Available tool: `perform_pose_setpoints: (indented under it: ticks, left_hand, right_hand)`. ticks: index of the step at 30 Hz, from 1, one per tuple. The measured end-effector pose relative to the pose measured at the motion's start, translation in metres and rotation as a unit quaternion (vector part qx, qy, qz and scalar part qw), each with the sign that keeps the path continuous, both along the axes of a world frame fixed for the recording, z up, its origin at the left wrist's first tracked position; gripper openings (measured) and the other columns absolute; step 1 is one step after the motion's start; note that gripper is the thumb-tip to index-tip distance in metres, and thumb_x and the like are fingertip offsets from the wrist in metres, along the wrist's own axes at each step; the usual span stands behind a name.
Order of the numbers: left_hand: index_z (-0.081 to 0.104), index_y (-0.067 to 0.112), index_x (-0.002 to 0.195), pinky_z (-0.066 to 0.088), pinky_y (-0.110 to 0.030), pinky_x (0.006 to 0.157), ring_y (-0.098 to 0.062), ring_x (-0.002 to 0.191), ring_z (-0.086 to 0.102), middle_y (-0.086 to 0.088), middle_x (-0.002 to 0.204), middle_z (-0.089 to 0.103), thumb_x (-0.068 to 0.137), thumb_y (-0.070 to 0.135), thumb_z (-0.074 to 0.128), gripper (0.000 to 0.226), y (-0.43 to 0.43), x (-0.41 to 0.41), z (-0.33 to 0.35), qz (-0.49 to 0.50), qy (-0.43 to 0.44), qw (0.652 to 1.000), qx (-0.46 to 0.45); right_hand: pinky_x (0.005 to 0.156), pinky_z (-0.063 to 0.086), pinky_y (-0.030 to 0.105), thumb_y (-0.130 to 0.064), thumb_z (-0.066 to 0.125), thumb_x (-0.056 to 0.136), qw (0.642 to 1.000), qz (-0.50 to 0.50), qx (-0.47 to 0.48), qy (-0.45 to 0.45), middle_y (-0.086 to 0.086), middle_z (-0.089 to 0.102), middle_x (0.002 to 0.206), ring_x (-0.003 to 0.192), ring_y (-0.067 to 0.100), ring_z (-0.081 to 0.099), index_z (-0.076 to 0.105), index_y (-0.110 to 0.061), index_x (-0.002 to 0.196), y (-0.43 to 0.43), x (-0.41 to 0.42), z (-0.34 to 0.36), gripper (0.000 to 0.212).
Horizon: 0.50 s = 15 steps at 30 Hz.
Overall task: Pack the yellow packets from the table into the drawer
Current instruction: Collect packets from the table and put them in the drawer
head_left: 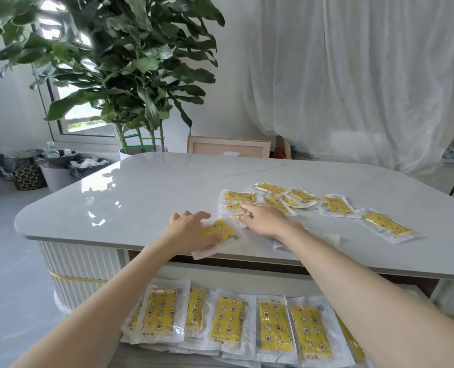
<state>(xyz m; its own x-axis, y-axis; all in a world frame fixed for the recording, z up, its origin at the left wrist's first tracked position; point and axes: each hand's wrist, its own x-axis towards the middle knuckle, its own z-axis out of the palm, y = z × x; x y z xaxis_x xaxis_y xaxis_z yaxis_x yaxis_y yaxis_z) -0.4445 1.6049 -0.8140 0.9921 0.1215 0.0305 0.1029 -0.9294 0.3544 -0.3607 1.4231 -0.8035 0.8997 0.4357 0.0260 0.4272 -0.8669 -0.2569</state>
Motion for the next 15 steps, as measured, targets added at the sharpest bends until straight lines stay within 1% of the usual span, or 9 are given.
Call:
perform_pose_setpoints:
  ticks: [2,4,7,9,11,13,15]
  left_hand:
    - [0.036,0.029,0.14,0.03,-0.034,0.1,-0.026,0.122,0.033,-0.006,0.13,0.05,0.084,0.059,0.054,0.067,0.0,-0.002,0.001,0.018,0.001,1.0,-0.002]
    - [0.038,0.026,0.139,0.03,-0.034,0.1,-0.025,0.122,0.037,-0.004,0.128,0.053,0.081,0.063,0.055,0.07,0.002,-0.002,-0.001,0.043,0.0,0.999,-0.007]
    - [0.043,0.023,0.134,0.034,-0.035,0.1,-0.025,0.117,0.047,-0.002,0.122,0.059,0.075,0.069,0.057,0.077,0.007,-0.002,-0.004,0.077,0.002,0.997,-0.02]
    - [0.045,0.017,0.128,0.041,-0.034,0.095,-0.024,0.111,0.053,-0.003,0.117,0.061,0.077,0.065,0.059,0.072,0.009,-0.006,-0.002,0.088,0.005,0.995,-0.042]
    - [0.047,0.012,0.121,0.048,-0.034,0.086,-0.023,0.101,0.059,-0.004,0.108,0.062,0.078,0.058,0.064,0.065,0.012,-0.011,0.0,0.098,0.0,0.992,-0.074]
    - [0.046,0.009,0.114,0.05,-0.033,0.079,-0.021,0.093,0.06,-0.004,0.102,0.061,0.078,0.055,0.066,0.061,0.017,-0.014,0.002,0.108,-0.004,0.99,-0.089]
    - [0.045,0.009,0.108,0.048,-0.031,0.072,-0.021,0.088,0.057,-0.004,0.099,0.058,0.08,0.053,0.066,0.056,0.022,-0.016,0.003,0.116,-0.005,0.989,-0.093]
  right_hand:
    - [0.112,0.027,0.033,-0.032,0.032,0.1,1.0,0.012,-0.017,-0.01,-0.006,0.023,0.158,0.144,0.019,0.025,0.027,-0.026,0.151,0.001,-0.001,0.001,0.051]
    - [0.11,0.029,0.033,-0.031,0.034,0.1,1.0,0.025,-0.012,-0.012,-0.005,0.028,0.157,0.142,0.02,0.029,0.031,-0.025,0.15,0.0,-0.005,0.003,0.051]
    - [0.099,0.036,0.03,-0.032,0.04,0.099,0.999,0.034,0.036,-0.001,-0.001,0.044,0.146,0.131,0.02,0.042,0.044,-0.022,0.142,-0.005,-0.009,0.005,0.044]
    - [0.091,0.042,0.03,-0.035,0.045,0.097,0.996,0.031,0.081,0.017,-0.001,0.057,0.131,0.118,0.018,0.053,0.056,-0.022,0.128,-0.011,-0.011,0.004,0.035]
    - [0.085,0.048,0.034,-0.038,0.051,0.094,0.992,0.021,0.12,0.016,-0.001,0.066,0.109,0.099,0.019,0.063,0.063,-0.02,0.105,-0.018,-0.011,0.003,0.025]
    - [0.074,0.048,0.033,-0.042,0.056,0.091,0.99,0.006,0.139,-0.002,-0.002,0.063,0.089,0.082,0.021,0.063,0.063,-0.015,0.087,-0.023,-0.009,0.004,0.028]
    - [0.07,0.045,0.031,-0.042,0.058,0.09,0.989,-0.009,0.149,-0.018,0.0,0.063,0.085,0.077,0.018,0.059,0.063,-0.009,0.08,-0.026,-0.009,0.006,0.035]
